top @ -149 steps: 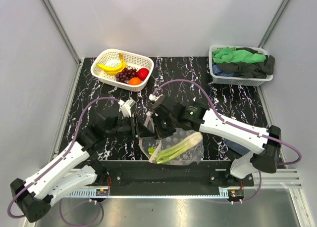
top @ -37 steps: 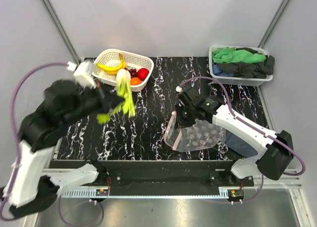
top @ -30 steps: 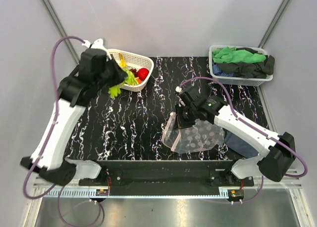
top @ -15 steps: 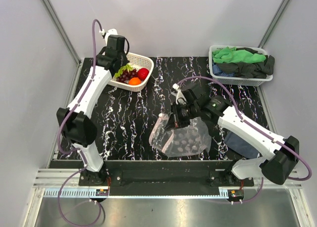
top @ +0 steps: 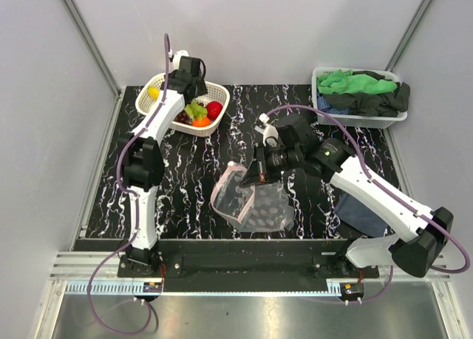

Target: Open the zip-top bag and remove the fake food

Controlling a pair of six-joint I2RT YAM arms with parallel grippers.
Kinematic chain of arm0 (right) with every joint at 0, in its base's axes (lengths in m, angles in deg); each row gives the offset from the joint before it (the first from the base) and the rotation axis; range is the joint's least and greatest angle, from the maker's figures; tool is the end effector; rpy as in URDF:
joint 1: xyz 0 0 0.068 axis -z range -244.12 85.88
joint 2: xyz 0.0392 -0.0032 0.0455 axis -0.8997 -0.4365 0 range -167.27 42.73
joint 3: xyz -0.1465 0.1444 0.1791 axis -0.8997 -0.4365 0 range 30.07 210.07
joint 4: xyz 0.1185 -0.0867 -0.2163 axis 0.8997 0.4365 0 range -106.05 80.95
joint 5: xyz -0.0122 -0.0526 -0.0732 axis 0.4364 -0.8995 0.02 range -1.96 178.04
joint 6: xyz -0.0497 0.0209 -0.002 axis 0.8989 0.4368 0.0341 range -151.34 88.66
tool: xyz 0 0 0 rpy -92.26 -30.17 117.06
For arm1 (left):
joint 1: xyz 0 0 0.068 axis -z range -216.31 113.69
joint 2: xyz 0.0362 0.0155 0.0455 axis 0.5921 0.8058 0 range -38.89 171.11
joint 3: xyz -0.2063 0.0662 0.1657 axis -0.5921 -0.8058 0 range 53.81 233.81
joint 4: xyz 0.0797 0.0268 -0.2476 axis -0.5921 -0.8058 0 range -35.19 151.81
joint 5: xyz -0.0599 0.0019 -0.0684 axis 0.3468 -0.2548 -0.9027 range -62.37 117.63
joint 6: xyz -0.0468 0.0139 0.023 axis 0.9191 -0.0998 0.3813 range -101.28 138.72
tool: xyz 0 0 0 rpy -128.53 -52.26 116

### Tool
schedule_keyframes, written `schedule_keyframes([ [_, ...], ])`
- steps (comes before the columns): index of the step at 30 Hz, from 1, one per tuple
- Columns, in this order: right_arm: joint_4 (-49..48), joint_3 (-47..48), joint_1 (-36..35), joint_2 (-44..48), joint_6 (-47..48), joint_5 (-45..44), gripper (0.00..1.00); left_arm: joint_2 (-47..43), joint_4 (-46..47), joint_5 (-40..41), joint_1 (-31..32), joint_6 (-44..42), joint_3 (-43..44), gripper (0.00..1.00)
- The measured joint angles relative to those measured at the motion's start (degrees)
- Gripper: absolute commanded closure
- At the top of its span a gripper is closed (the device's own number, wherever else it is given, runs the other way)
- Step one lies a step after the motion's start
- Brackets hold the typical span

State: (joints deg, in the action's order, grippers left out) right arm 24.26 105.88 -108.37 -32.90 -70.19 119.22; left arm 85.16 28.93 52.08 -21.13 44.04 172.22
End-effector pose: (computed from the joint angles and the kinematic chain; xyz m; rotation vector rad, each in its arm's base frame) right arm 0.1872 0.2080 0.3625 -0.4451 2.5021 1.3032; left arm 0.4872 -0.1169 0.3015 -0.4161 2.1345 0.0788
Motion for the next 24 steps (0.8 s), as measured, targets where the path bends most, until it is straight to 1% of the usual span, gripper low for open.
schedule_keyframes([
  [5, 0.0, 0.9, 1.0, 1.2, -0.7, 0.4, 1.0, 0.2, -1.4, -0.2, 0.1, 0.5, 0.7, 0.02],
  [6, 0.0, 0.9, 1.4, 1.3, -0.8, 0.4, 1.0, -0.7, -1.4, -0.3, 0.1, 0.7, -0.1, 0.01],
  [8, 0.0, 0.9, 2.3, 1.3, -1.1, 0.3, 1.0, -5.2, -1.4, -0.7, 0.2, 1.7, -4.9, 0.01],
  [10, 0.0, 0.9, 3.1, 1.3, -1.6, 0.2, 1.0, -13.6, -2.3, -1.9, 0.5, 3.0, -13.0, 0.01],
  [11, -0.2, 0.9, 3.6, 1.2, -1.8, 0.2, 1.0, -17.1, -3.1, -2.7, 0.6, 3.5, -15.6, 0.01],
  [14, -2.8, 0.9, 4.6, 0.1, -3.0, 1.5, 1.0, -31.5, -3.3, -6.8, 0.7, 4.9, -26.5, 0.01],
  [16, -6.7, 0.9, 5.3, -1.2, -4.2, 4.3, 1.0, -43.9, -3.1, -11.3, 0.7, 5.7, -36.4, 0.01],
  [19, -13.9, 0.9, 5.8, -3.6, -6.9, 9.3, 1.0, -59.6, -4.5, -17.9, 0.7, 7.3, -47.6, 0.01],
  [21, -18.5, 1.1, 6.0, -6.0, -8.7, 12.1, 1.0, -68.5, -4.9, -22.2, 0.7, 9.1, -54.5, 0.01],
  [24, -22.6, 2.4, 6.2, -10.8, -11.1, 14.0, 0.99, -76.8, -7.0, -28.4, 0.7, 12.8, -61.2, 0.01],
])
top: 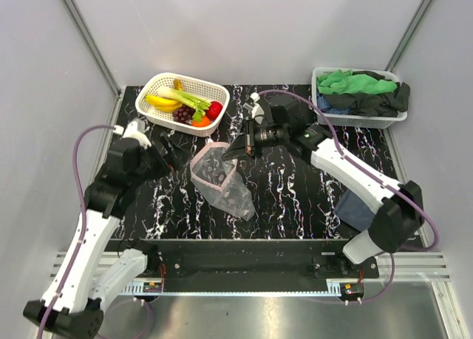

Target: Open the zip-top bag and remove the fake food

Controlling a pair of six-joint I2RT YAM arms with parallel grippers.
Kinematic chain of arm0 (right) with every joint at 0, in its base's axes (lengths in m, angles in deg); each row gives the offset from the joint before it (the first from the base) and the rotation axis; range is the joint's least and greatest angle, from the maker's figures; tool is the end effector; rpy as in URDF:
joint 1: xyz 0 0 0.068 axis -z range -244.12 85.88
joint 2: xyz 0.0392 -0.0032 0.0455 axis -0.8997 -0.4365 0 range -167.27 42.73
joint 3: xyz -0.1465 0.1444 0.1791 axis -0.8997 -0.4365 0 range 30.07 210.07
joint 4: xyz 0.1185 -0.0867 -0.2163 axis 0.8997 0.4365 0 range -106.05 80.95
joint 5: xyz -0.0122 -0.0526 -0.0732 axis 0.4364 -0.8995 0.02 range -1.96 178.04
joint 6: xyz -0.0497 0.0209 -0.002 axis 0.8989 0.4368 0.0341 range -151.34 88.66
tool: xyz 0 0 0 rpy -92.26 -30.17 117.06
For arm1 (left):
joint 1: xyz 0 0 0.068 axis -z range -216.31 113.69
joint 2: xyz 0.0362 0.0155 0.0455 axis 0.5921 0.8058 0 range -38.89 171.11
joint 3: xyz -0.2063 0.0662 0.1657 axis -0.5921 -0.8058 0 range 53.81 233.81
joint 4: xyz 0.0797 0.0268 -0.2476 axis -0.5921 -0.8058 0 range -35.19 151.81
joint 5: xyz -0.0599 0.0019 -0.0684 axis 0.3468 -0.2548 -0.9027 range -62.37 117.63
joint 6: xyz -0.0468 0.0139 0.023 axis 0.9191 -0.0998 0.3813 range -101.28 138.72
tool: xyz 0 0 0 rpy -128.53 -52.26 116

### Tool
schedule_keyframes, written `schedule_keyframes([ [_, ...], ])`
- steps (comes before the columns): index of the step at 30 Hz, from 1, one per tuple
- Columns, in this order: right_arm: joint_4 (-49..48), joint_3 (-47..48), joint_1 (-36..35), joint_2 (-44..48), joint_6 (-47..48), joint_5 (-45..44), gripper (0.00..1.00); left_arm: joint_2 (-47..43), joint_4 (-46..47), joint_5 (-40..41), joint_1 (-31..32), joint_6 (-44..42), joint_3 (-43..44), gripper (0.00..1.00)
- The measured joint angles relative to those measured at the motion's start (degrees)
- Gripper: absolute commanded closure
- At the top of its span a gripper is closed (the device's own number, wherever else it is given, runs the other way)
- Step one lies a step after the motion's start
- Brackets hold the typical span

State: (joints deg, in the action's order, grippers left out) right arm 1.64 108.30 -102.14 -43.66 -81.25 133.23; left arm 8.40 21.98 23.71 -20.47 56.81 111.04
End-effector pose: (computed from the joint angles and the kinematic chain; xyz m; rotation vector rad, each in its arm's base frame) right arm 0.2552 0.2315 0.3583 -0.3546 2.3265 1.6725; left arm 0.1599 -0.0479 0.3542 -0.3739 2.1234 -0.6313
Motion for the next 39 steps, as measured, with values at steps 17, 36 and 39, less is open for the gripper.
schedule_keyframes([
  [17, 14.7, 3.7, 13.1, -2.6, 13.2, -10.7, 0.01, -6.7, -7.1, -14.4, 0.0, 4.9, -0.6, 0.01],
  [36, 50.4, 15.5, 15.0, 2.1, 26.9, -56.8, 0.0, -0.5, -7.6, -19.9, 0.0, 5.0, 1.7, 0.01],
  [39, 53.5, 14.7, 20.2, 2.5, 26.4, -59.9, 0.0, 2.0, -7.0, -21.7, 0.0, 5.2, 1.7, 0.01],
])
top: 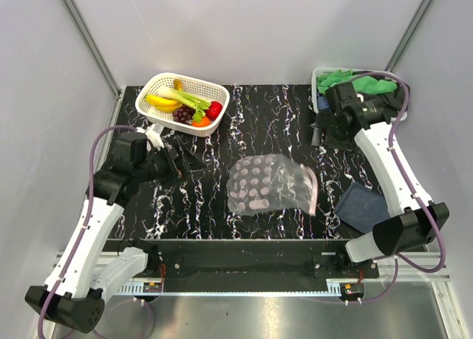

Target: Open the zip-top bag and remove the fake food

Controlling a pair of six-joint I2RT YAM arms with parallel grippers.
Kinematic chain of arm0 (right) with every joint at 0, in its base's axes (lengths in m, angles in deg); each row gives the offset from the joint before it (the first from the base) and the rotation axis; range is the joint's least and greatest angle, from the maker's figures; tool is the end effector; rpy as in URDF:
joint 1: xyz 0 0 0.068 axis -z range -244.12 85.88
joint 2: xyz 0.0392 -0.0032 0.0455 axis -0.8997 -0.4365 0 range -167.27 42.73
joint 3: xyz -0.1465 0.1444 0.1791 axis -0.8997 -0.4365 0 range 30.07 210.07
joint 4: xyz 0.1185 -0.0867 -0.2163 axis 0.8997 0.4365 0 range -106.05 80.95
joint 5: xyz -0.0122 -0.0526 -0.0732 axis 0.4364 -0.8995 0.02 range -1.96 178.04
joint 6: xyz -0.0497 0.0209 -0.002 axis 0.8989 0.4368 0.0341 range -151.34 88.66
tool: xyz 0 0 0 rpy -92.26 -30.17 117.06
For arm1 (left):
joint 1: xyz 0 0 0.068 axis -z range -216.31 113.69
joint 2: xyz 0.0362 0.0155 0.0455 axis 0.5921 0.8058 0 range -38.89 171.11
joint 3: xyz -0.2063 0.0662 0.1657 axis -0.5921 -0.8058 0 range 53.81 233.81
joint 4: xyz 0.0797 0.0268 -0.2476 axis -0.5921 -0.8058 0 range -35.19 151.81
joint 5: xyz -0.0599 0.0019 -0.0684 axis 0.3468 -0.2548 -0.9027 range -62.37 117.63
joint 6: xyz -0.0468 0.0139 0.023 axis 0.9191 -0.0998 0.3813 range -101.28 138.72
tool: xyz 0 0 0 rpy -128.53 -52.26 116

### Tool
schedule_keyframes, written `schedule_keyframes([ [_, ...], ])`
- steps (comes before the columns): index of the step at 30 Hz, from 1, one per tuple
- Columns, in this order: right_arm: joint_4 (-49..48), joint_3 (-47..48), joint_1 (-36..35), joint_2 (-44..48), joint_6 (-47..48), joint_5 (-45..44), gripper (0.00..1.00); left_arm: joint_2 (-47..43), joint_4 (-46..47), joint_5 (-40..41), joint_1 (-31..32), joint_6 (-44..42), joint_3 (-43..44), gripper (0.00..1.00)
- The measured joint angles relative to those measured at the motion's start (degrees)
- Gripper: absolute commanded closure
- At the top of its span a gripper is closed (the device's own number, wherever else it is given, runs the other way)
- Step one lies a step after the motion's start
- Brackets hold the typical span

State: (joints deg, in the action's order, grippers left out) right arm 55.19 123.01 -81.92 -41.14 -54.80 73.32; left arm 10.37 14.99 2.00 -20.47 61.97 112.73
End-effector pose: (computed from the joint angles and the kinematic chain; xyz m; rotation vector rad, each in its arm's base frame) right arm 0.2646 0.0753 0.3778 0.2114 2.5909 -0.0875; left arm 0.1534 -0.0596 0.3495 -0.2976 2.3380 -1.0372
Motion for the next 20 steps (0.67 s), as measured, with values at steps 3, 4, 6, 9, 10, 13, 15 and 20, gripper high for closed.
schedule_keyframes([
  [3, 2.7, -0.1, 2.9, 0.2, -0.2, -3.3, 0.0, 1.6, 0.2, -0.6, 0.0, 0.4, 0.0, 0.01],
  [4, 3.2, 0.0, 2.9, 0.4, -0.2, -4.0, 0.0, 1.5, 0.2, -0.6, 0.0, 0.6, 0.0, 0.01],
  [6, 4.3, 0.2, 2.8, 1.0, -0.3, -5.2, 0.0, 1.1, 0.8, -0.9, 0.0, 1.3, -0.2, 0.01],
  [9, 5.1, 0.9, 2.8, 1.9, -0.5, -4.9, 0.0, 0.5, 2.2, -1.7, 0.0, 2.7, -1.6, 0.01],
  [10, 5.1, 1.0, 2.8, 2.3, -0.6, -3.6, 0.0, 0.3, 3.2, -2.3, 0.0, 3.4, -2.7, 0.01],
  [13, 4.1, -0.3, 2.8, 4.6, -1.0, 4.3, 0.0, -0.5, 4.5, -3.3, 0.2, 4.9, -5.2, 0.01],
  [15, 1.3, -3.5, 2.7, 7.7, -1.9, 11.2, 0.0, -1.9, 7.2, -3.8, 0.7, 6.5, -7.3, 0.01],
  [20, -6.5, -13.0, 2.3, 16.7, -5.4, 25.9, 0.0, -8.5, 19.2, -5.5, 3.1, 13.8, -13.9, 0.01],
])
